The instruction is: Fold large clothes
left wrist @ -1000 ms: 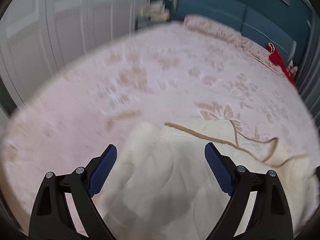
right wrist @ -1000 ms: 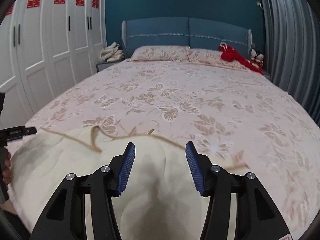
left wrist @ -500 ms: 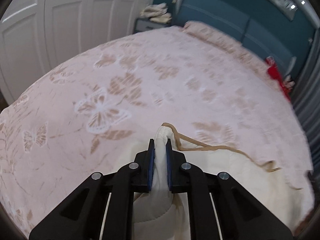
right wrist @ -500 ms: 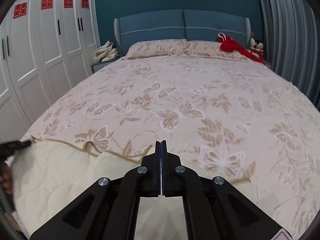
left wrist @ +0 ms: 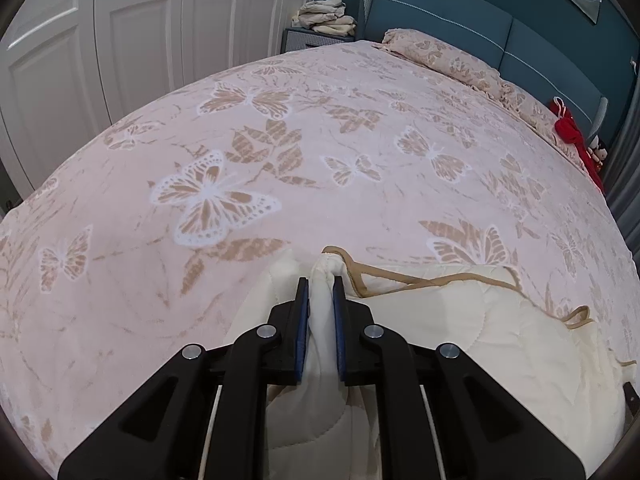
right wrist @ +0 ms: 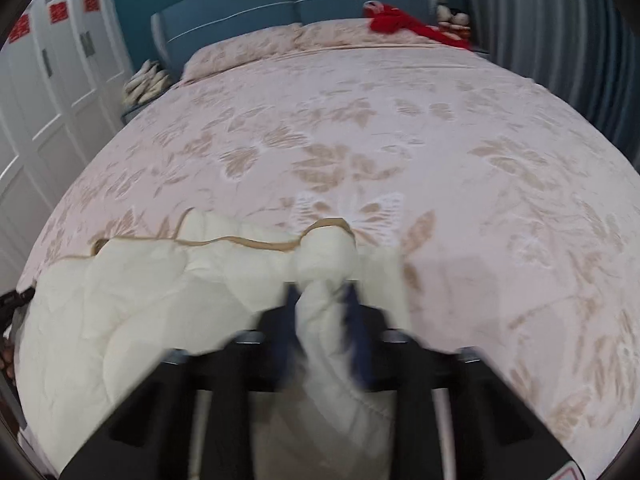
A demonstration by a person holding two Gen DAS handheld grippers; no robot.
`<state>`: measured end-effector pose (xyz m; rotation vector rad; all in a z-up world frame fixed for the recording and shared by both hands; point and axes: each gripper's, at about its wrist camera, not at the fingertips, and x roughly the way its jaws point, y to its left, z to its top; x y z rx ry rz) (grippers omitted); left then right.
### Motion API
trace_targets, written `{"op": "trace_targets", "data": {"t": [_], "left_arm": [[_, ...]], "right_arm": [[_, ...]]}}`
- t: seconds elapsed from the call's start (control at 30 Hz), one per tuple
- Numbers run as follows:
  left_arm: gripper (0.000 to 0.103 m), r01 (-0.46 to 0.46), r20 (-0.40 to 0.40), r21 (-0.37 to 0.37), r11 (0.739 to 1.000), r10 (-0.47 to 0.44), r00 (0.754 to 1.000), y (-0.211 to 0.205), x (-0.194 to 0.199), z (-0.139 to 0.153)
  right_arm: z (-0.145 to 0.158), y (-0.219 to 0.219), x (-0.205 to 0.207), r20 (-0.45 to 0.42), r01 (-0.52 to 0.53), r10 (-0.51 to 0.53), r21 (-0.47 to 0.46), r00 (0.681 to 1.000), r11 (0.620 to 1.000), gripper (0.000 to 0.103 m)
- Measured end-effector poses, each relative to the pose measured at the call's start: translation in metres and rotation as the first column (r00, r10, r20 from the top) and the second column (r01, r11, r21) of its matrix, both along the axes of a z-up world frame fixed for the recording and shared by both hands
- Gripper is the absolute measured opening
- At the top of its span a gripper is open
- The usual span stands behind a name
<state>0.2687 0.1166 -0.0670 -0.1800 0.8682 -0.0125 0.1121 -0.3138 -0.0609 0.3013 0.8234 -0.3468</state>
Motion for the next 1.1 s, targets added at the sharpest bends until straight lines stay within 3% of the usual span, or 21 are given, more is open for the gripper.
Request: {"op": "trace_targets", "data": {"t": [0.1,0.17,0.37,0.53,0.67,0.77,0.83,0.93,1.0,1.1], "left_arm": [[0.010,-0.006,0.036,-0.007,1.000,0.006,0.999,0.005,-0.002,0.014],[0.010,-0.002,0.020,0.006,1.000,0.002,1.000,0.005,0.002,0.010],[0.011,0.007,-0.039,0.047,0.999,-0.006,0.999,-0.003,0.011,-0.018],[0.014,0.011,-0.058,0.085,0.996,-0.006,0.998,-0.008,0.013,-0.030],[0.019,0.016,-0.053,0.122,0.992,-0.009,0.999,-0.010,0.009,-0.010],[0.036,0.001,0.029,0.078,0.997,-0.003,1.000,-0.005,-0.013,0.037],[0.048,0.023,0.102,0.038,0.999,-0.026,0.994,-0.013,-0.030,0.071],[0.054,0.119,0.150,0.026,0.993,-0.121,0.981,-0.045,-0.043,0.098],[0.054,0.226,0.122,0.023,0.974,-0.227,0.966,-0.080,-0.045,0.094],[0.054,0.285,0.077,0.086,0.955,-0.291,0.953,-0.119,-0.044,0.066]], "right_arm": [[0.024,0.002,-0.003,0.097,0.014,-0.010,-0.038,0.995,0.999,0.007],[0.031,-0.001,-0.004,0.122,0.046,-0.040,-0.053,0.992,0.998,0.006],[-0.027,0.006,0.014,-0.036,0.032,-0.038,-0.146,0.999,0.989,0.006],[-0.038,0.008,0.020,-0.084,0.009,-0.022,-0.157,0.996,0.988,0.010],[-0.018,0.006,0.015,-0.070,0.033,-0.044,-0.139,0.997,0.990,0.016],[0.031,0.018,-0.006,0.079,0.080,-0.071,-0.127,0.994,0.989,0.021],[0.060,0.040,-0.008,0.147,0.031,-0.014,-0.113,0.989,0.993,0.021],[0.071,0.080,0.010,0.156,-0.101,0.109,-0.060,0.982,0.993,0.021],[0.063,0.104,0.026,0.137,-0.181,0.181,-0.006,0.974,0.983,0.019],[0.038,0.136,0.049,0.075,-0.257,0.256,0.006,0.964,0.966,0.012]]}}
